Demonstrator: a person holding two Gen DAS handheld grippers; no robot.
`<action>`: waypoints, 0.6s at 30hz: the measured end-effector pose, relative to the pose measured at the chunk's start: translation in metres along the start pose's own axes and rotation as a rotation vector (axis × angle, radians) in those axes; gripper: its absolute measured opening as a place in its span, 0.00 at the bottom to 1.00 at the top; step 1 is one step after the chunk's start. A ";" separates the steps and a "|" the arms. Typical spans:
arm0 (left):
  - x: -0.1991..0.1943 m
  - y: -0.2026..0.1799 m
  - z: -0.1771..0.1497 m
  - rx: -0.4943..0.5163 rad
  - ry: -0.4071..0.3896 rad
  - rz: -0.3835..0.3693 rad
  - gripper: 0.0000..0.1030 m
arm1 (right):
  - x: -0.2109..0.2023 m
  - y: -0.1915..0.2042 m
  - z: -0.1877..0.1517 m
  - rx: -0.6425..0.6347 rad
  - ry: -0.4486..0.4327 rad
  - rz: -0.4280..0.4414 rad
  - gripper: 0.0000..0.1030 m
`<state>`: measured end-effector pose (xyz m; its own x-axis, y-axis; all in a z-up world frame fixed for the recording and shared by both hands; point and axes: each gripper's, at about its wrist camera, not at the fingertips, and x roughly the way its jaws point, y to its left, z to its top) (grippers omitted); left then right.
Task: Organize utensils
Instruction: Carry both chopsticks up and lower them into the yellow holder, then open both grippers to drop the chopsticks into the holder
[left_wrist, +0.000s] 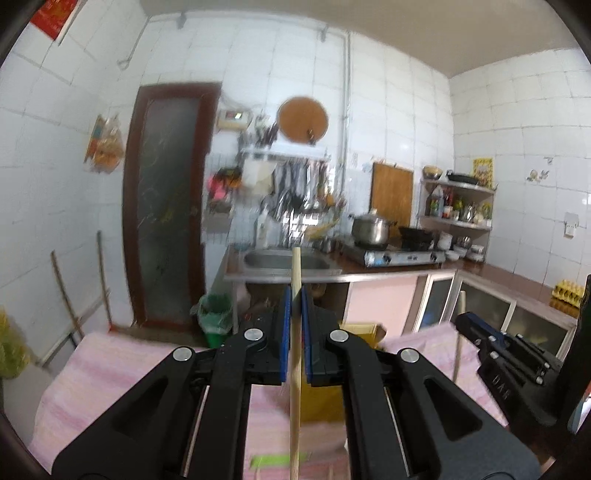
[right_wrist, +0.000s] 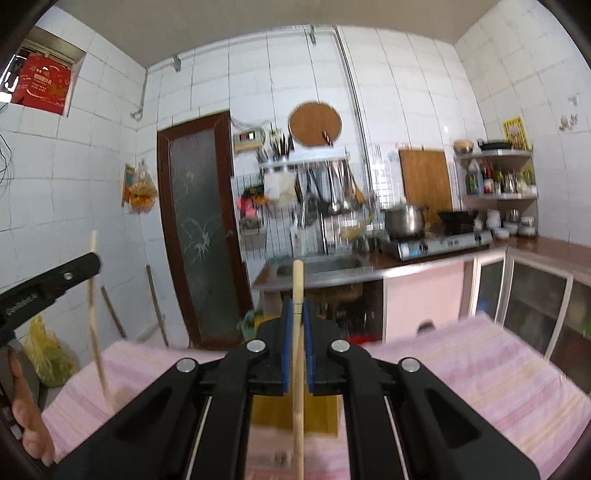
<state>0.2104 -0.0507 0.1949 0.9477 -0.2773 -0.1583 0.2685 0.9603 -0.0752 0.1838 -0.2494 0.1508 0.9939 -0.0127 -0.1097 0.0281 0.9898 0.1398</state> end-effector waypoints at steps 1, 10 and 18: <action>0.007 -0.004 0.007 -0.001 -0.012 -0.005 0.04 | 0.006 0.001 0.009 0.001 -0.021 -0.002 0.06; 0.096 -0.020 0.041 -0.027 -0.109 -0.073 0.04 | 0.068 0.001 0.053 0.056 -0.170 -0.032 0.06; 0.170 -0.013 0.019 -0.053 -0.086 -0.088 0.04 | 0.109 0.003 0.041 0.044 -0.231 -0.060 0.06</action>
<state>0.3713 -0.1100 0.1874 0.9328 -0.3547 -0.0640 0.3438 0.9289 -0.1377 0.2969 -0.2534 0.1794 0.9883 -0.1080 0.1081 0.0869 0.9792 0.1833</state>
